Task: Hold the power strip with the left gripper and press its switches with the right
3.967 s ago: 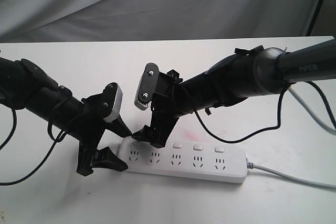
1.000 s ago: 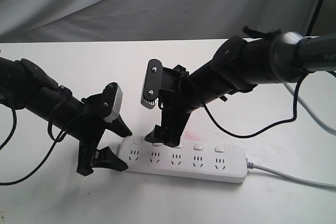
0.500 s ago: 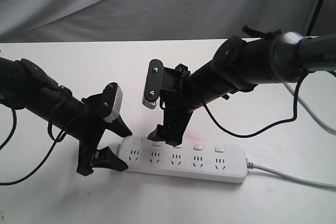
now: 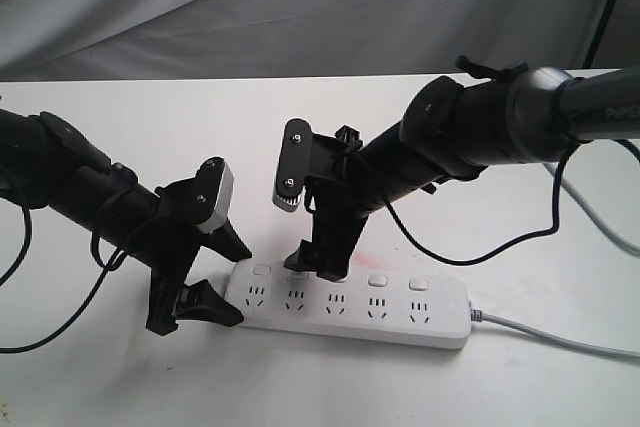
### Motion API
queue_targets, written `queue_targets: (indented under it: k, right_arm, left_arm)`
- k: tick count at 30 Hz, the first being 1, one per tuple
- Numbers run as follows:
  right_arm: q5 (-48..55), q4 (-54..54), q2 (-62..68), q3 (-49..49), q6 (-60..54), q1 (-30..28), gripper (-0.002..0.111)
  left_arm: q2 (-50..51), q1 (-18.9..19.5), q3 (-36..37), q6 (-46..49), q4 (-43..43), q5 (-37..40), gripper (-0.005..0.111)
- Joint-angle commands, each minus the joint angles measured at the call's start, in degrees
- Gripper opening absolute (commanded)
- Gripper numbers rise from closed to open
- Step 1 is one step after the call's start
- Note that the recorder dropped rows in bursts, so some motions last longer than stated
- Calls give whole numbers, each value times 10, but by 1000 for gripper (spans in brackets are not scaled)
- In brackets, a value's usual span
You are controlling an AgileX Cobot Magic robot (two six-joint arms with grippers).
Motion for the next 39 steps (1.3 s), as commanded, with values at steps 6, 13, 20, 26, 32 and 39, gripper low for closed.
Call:
queue_targets:
  k: [6, 13, 20, 26, 32, 39]
  right_arm:
    - [-1, -10, -1, 11, 0, -4, 98]
    - [-3, -11, 2, 12, 0, -4, 98]
    - [-24, -52, 31, 12, 14, -4, 98]
    - [-27, -78, 31, 12, 32, -4, 98]
    - [4, -119, 31, 12, 43, -4, 98]
    - [5, -127, 44, 12, 46, -2, 98]
  left_arm:
    - [-1, -2, -3, 0, -7, -4, 0]
    - [-1, -2, -3, 0, -7, -4, 0]
    - [-1, -2, -3, 0, -7, -4, 0]
    - [-1, -2, -3, 0, -7, -4, 0]
    - [-1, -2, -3, 0, -7, -4, 0]
    - [-1, -2, -3, 0, -7, -4, 0]
